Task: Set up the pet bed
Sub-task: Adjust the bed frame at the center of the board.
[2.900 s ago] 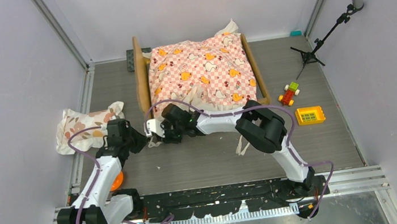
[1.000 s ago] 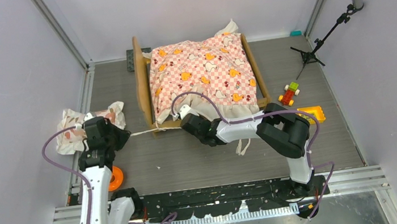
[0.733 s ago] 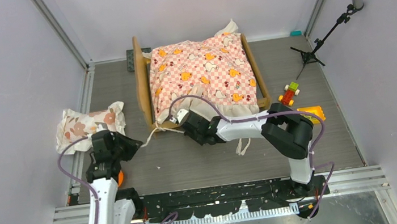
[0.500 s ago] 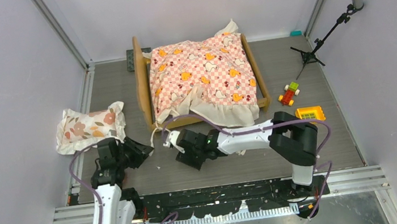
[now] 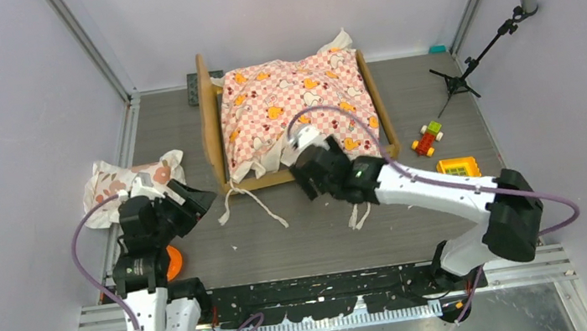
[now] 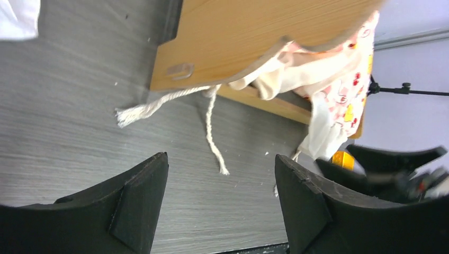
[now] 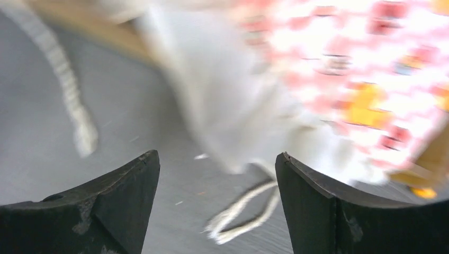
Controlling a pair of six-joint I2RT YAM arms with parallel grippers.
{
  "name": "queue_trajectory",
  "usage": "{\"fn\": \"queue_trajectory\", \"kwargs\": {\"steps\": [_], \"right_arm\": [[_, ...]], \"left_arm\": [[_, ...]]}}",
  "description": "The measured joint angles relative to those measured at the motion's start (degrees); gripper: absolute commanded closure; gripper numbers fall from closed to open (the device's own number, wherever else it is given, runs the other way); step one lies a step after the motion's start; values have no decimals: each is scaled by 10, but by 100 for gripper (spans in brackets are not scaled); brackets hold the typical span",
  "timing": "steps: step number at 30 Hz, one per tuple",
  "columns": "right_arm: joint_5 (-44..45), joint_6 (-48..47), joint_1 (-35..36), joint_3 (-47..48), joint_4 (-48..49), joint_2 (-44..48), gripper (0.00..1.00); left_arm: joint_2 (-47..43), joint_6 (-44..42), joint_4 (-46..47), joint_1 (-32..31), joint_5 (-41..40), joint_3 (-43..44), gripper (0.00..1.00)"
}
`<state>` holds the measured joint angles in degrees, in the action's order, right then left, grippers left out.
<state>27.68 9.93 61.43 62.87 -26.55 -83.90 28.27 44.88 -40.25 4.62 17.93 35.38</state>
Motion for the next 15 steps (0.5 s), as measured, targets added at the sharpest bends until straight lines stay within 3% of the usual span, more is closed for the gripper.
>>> {"fn": "queue_trajectory", "kwargs": {"steps": [4, 9, 12, 15], "right_arm": [[58, 45, -125, 28, -54, 49, 10], [50, 76, -308, 49, -88, 119, 10], [22, 80, -421, 78, -100, 111, 12], [-12, 70, -478, 87, -101, 73, 13]], "left_arm": [[0, -28, -15, 0, -9, 54, 26], [18, -54, -45, 0, -14, 81, 27], [27, -64, -61, 0, -20, 107, 27], [45, -68, -59, -3, -26, 144, 27]]}}
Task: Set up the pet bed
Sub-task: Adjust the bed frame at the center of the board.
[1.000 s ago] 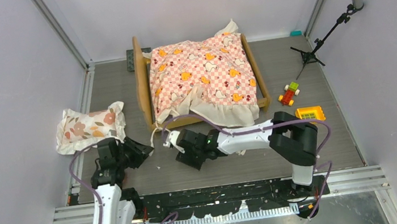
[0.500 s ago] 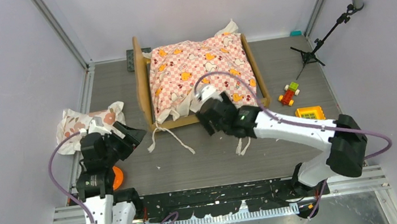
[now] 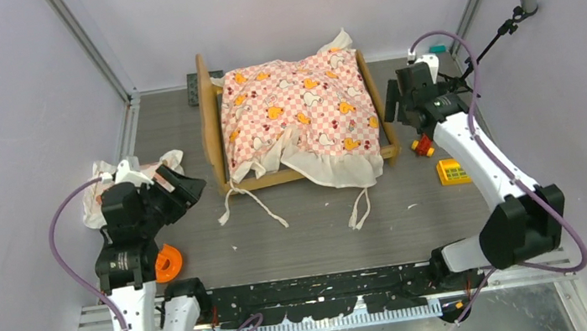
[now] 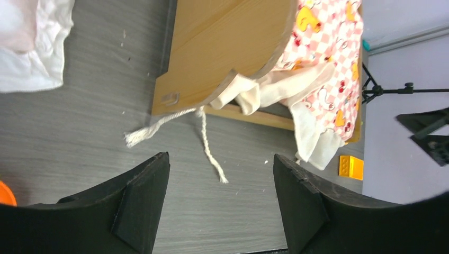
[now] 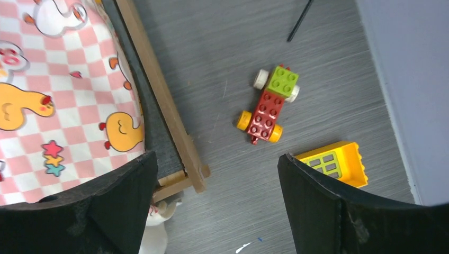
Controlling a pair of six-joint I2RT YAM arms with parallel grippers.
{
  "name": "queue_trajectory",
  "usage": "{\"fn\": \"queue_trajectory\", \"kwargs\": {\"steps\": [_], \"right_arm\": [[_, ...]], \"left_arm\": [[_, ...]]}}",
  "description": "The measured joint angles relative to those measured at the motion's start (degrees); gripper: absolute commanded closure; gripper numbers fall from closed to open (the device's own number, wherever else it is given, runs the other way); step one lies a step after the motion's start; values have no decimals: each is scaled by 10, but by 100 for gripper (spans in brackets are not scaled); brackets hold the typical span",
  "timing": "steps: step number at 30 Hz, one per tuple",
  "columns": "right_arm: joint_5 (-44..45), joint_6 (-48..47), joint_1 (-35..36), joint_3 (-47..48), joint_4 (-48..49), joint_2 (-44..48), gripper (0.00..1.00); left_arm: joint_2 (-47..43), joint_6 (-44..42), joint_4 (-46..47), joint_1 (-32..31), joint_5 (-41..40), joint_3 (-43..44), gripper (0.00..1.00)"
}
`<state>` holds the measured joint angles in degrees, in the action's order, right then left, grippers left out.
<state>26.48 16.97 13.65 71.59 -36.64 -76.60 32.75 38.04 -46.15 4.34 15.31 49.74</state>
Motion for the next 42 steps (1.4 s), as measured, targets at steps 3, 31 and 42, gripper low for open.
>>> {"fn": "queue_trajectory", "kwargs": {"steps": [3, 31, 42], "right_arm": [[-49, -21, -21, 0, 1, -42, 16], [-236, -22, -57, -96, 121, -117, 99], [-175, 114, 69, -205, 66, 20, 81]], "left_arm": [[25, -6, 9, -8, -6, 34, 27], [163, -103, 48, -139, -22, 131, 37], [238, -107, 104, -573, -212, 93, 34]]}}
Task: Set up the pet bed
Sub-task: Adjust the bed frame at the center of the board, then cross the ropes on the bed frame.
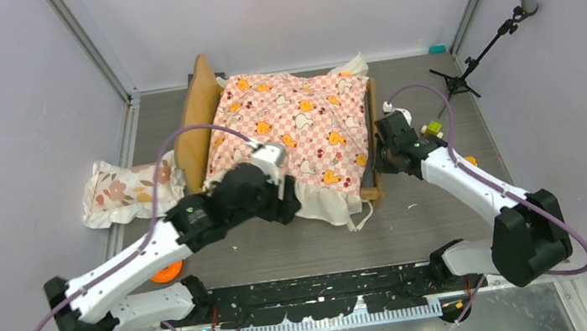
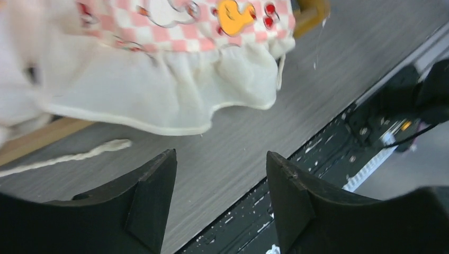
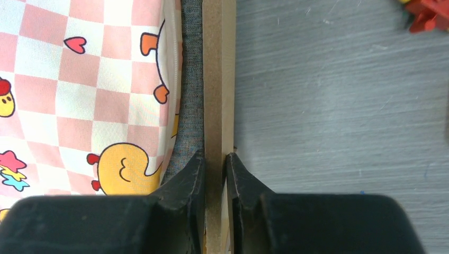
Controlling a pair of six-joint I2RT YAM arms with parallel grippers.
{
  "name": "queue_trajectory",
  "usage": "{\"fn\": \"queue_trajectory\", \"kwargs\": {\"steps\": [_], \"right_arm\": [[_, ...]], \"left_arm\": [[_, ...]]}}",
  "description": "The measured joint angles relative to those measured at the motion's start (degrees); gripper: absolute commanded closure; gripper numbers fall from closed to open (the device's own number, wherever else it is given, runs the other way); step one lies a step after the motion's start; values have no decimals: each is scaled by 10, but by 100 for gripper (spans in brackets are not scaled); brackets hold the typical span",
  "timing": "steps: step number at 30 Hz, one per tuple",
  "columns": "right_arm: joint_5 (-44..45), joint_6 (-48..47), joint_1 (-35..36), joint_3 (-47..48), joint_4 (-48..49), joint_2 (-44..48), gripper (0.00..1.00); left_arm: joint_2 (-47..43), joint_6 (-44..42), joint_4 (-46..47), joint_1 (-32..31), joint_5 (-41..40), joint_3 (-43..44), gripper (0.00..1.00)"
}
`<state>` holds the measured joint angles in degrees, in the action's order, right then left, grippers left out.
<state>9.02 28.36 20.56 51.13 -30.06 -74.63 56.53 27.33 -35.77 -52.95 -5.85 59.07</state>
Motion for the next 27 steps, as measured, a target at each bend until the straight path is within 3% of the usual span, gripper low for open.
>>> {"fn": "queue_trajectory", "kwargs": {"steps": [4, 7, 19, 27], "right_arm": [[13, 25, 15, -19, -6, 28, 61], [35, 23, 14, -12, -13, 47, 54], [67, -2, 13, 15, -47, 150, 52], [70, 1, 13, 13, -78, 201, 52]], "left_arm": [[85, 15, 30, -113, -74, -10, 29], [130, 25, 54, -148, -108, -17, 28], [246, 35, 154, -223, -182, -13, 21], [365, -27, 127, -229, -223, 161, 24]]}}
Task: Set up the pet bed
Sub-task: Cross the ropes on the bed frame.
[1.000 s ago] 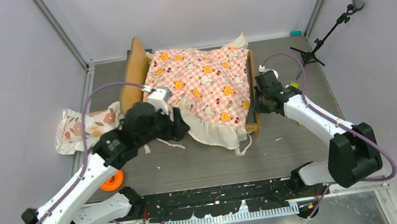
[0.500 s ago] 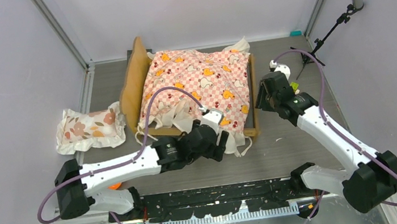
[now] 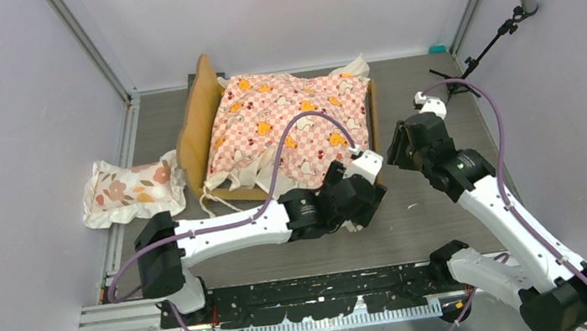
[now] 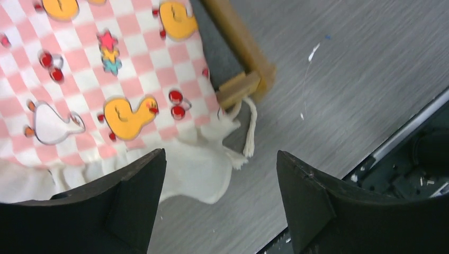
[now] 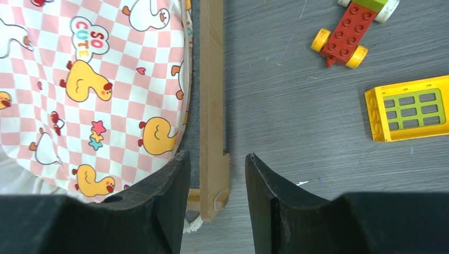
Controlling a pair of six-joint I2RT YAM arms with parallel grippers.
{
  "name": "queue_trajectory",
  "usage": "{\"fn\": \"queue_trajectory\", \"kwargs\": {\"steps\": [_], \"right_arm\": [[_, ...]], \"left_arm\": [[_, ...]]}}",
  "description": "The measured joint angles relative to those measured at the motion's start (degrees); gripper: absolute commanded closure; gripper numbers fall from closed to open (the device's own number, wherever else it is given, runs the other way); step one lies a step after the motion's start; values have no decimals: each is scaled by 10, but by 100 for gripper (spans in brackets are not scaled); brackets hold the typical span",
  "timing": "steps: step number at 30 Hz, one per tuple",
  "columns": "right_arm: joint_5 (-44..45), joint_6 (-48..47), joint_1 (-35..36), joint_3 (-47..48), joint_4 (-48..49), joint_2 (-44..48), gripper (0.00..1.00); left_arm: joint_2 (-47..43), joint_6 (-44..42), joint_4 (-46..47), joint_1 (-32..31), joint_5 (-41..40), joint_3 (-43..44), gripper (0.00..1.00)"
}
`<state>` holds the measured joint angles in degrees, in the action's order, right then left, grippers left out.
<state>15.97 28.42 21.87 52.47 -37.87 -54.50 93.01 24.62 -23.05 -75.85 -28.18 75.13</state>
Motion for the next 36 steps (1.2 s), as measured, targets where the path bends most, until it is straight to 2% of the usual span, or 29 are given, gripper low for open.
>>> {"fn": "queue_trajectory", "kwargs": {"steps": [3, 6, 18, 32, 34, 36], "right_arm": [[3, 2, 0, 0, -12, 31, 52], [5, 2, 0, 0, -20, 53, 52], [6, 2, 0, -7, -43, 69, 52], [11, 2, 0, -17, -45, 69, 52], [11, 2, 0, -18, -45, 69, 52], [13, 1, 0, -20, -45, 69, 52]], "left_arm": [[34, -17, -19, 3, -19, 66, 28], [62, -28, -28, 9, -21, 95, 30], [110, -48, -52, 73, 20, 95, 32], [155, -44, -50, 77, 55, 128, 45], [161, -41, -50, 81, 61, 131, 54], [162, -37, -50, 83, 71, 132, 68]]}}
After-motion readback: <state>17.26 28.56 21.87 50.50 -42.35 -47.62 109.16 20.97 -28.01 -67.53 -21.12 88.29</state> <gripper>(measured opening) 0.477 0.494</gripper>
